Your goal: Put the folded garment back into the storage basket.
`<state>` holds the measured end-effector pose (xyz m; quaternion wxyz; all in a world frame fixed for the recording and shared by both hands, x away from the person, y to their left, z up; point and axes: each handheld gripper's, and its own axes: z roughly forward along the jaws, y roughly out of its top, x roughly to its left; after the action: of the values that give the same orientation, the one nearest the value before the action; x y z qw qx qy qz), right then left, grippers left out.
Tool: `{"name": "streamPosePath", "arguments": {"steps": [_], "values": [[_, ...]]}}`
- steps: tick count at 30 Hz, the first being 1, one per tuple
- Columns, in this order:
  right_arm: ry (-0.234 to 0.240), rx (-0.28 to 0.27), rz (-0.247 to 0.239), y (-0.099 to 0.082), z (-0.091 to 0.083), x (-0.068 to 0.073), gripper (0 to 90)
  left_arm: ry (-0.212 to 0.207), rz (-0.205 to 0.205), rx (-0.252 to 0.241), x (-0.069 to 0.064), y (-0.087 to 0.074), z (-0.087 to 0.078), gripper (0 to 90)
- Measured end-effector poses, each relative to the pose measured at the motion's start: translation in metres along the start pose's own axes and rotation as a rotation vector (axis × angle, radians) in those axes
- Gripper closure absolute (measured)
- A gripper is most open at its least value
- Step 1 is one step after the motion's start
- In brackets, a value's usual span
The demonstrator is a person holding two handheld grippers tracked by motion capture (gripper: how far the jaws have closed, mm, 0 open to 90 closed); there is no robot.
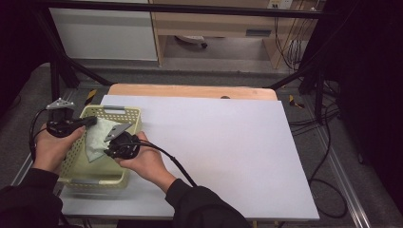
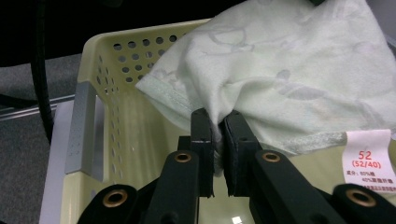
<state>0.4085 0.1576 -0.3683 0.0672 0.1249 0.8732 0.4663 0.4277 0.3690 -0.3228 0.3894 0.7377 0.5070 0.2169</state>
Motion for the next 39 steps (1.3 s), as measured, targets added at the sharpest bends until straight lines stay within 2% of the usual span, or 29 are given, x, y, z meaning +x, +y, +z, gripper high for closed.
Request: {"name": "streamPosePath", "arguments": {"steps": [7, 22, 26, 32, 34, 36, 39], "values": [[0.007, 0.016, -0.006, -0.003, 0.002, 0.001, 84.0, -0.002, -0.012, 0.008, 0.001, -0.007, 0.003, 86.7], [-0.01, 0.032, 0.01, -0.009, 0.002, -0.008, 83.8, 0.013, -0.015, 0.026, 0.0, -0.007, 0.019, 86.6], [-0.016, 0.04, 0.011, -0.009, 0.003, -0.01, 83.8, 0.027, 0.0, 0.036, 0.0, -0.008, 0.023, 86.5], [-0.024, 0.048, 0.016, -0.01, 0.009, -0.01, 83.0, 0.012, -0.006, -0.014, 0.002, -0.008, 0.028, 86.4], [-0.038, 0.065, -0.036, -0.011, 0.009, -0.008, 76.8, 0.032, 0.019, -0.06, 0.002, -0.009, 0.031, 81.5], [-0.042, 0.071, -0.034, -0.012, 0.008, -0.003, 63.4, 0.022, 0.002, -0.072, 0.003, -0.011, 0.034, 65.8], [-0.073, 0.054, -0.011, -0.014, -0.002, 0.002, 47.8, 0.024, -0.022, -0.087, 0.001, -0.014, 0.034, 55.4]]}}
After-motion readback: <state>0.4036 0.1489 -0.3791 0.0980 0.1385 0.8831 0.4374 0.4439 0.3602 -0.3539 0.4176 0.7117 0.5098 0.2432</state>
